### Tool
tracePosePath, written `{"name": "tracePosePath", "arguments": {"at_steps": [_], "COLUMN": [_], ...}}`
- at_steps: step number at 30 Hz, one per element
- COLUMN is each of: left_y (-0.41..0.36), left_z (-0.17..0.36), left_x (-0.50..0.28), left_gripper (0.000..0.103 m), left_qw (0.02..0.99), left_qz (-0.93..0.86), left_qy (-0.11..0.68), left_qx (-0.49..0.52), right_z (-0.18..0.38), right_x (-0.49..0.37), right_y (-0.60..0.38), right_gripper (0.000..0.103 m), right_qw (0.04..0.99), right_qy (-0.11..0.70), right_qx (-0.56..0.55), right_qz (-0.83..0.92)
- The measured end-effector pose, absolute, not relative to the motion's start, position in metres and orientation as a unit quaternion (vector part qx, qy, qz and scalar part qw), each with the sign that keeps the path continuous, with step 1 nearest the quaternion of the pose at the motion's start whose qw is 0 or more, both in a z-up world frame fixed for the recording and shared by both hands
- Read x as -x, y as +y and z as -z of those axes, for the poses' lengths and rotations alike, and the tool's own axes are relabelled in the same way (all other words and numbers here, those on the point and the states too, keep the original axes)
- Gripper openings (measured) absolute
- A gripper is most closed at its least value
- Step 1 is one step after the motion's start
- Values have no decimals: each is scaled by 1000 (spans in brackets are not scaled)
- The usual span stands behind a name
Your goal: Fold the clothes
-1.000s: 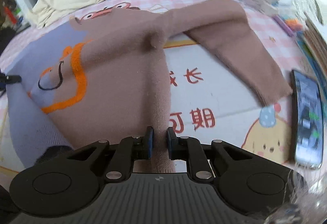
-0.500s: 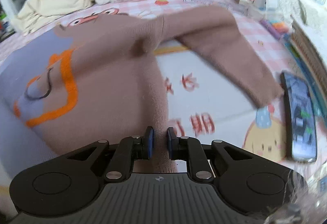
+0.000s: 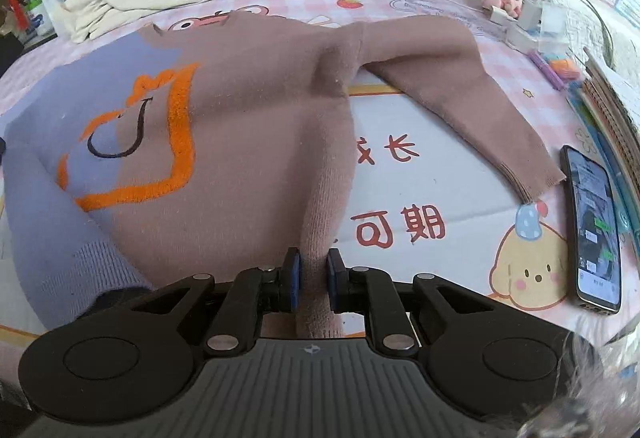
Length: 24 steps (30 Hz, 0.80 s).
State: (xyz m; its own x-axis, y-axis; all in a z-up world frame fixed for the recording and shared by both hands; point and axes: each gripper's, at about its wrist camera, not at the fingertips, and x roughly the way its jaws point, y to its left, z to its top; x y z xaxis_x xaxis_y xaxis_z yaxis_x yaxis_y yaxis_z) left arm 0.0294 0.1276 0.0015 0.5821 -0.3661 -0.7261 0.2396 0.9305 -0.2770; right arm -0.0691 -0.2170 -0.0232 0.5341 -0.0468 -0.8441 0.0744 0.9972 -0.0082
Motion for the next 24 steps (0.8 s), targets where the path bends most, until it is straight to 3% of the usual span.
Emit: {"name": "tracePosePath", "arguments": {"at_steps": [7,24], "left_y": [108,118], "left_z": [-5,-6], "left_x": [-9,-1], "left_gripper": [32,32], "left_qw": [893,893], "left_qz": [186,175], "left_qy": [408,410], "left_qx": [29,62], "right_z": [25,27], "right_x": [73,76], "right_y": [-216,-216], "right_gripper": [17,18], "right_qw": [880,884], "right_qy": [474,467], "right_qx": [-13,-15], "right_qz": [36,38]}}
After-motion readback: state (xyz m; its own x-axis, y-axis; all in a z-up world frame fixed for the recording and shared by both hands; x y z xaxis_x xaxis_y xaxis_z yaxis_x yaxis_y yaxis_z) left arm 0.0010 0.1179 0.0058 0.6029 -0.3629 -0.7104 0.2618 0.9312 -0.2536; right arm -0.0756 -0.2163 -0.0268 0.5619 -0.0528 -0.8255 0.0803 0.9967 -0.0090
